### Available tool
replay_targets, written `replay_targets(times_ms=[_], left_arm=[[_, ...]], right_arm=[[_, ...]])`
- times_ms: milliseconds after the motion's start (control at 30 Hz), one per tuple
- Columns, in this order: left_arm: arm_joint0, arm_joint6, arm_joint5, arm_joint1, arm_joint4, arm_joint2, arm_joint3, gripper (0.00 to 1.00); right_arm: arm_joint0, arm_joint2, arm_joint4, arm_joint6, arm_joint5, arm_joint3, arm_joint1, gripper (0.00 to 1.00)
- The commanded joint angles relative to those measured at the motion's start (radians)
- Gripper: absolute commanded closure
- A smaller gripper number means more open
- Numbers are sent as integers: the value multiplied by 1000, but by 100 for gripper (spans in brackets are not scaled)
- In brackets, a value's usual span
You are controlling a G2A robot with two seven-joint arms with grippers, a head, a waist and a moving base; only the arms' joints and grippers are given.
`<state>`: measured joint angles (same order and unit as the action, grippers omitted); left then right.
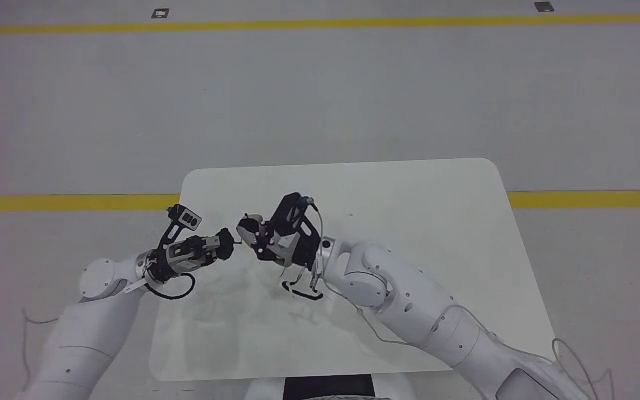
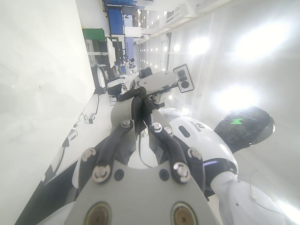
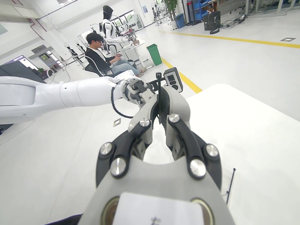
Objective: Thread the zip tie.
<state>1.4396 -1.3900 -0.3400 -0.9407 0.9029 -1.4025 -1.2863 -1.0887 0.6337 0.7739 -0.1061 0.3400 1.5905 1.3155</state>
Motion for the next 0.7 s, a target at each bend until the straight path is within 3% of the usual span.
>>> replay_targets(times_ms=[0,667], left_arm=[[0,0,0,0,0,0,0,100],[0,0,0,0,0,0,0,100]], right_arm=[[-1,1,5,8,0,3,-1,100],[17,-19,-1,17,0,-24,2,100]])
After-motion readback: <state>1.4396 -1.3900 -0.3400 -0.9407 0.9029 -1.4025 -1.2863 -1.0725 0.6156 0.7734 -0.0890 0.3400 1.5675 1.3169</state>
